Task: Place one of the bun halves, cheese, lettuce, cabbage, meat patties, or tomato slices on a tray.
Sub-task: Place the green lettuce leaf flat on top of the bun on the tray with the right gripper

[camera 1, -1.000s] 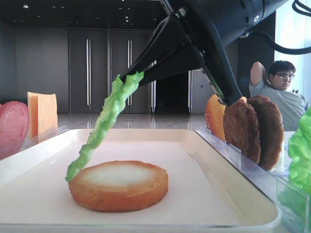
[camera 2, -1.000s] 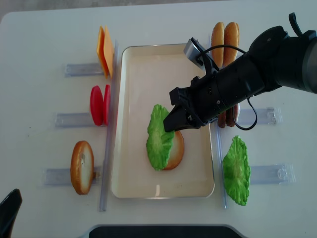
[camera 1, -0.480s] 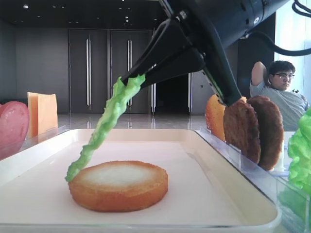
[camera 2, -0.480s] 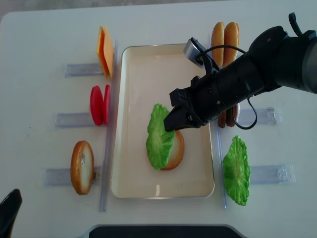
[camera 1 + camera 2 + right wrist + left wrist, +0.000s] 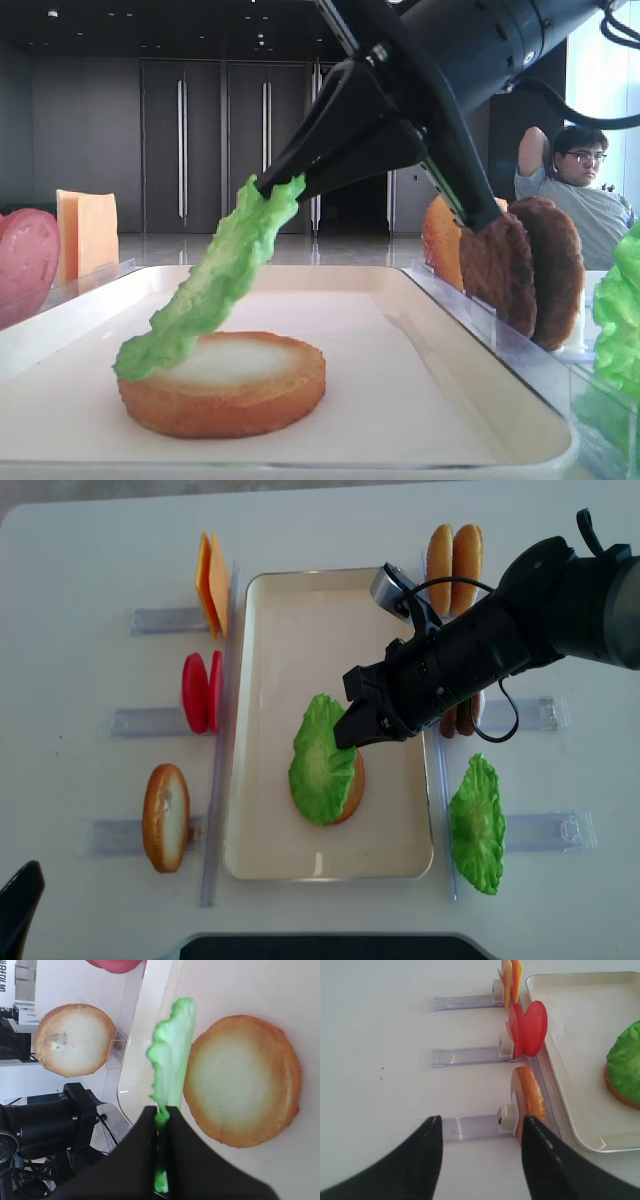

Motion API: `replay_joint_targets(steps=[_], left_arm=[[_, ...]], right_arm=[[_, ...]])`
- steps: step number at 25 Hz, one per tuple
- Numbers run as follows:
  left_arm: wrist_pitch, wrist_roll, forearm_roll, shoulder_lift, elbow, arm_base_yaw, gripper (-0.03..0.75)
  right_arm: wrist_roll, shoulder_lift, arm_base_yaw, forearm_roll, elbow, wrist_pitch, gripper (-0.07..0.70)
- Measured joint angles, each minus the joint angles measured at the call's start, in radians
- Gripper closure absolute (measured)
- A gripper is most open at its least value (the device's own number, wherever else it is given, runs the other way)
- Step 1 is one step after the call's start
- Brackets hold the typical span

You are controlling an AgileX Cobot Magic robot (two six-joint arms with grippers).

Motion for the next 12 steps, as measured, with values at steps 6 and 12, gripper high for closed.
replay_joint_targets(steps=[6,12], left_arm=[[0.0,0.0,0.0,0.0,0.0,0.0,0.325],[0.0,0.0,0.0,0.0,0.0,0.0,0.325]], right_arm=[[0.0,0.0,0.0,0.0,0.0,0.0,0.604],[0.0,0.0,0.0,0.0,0.0,0.0,0.488]])
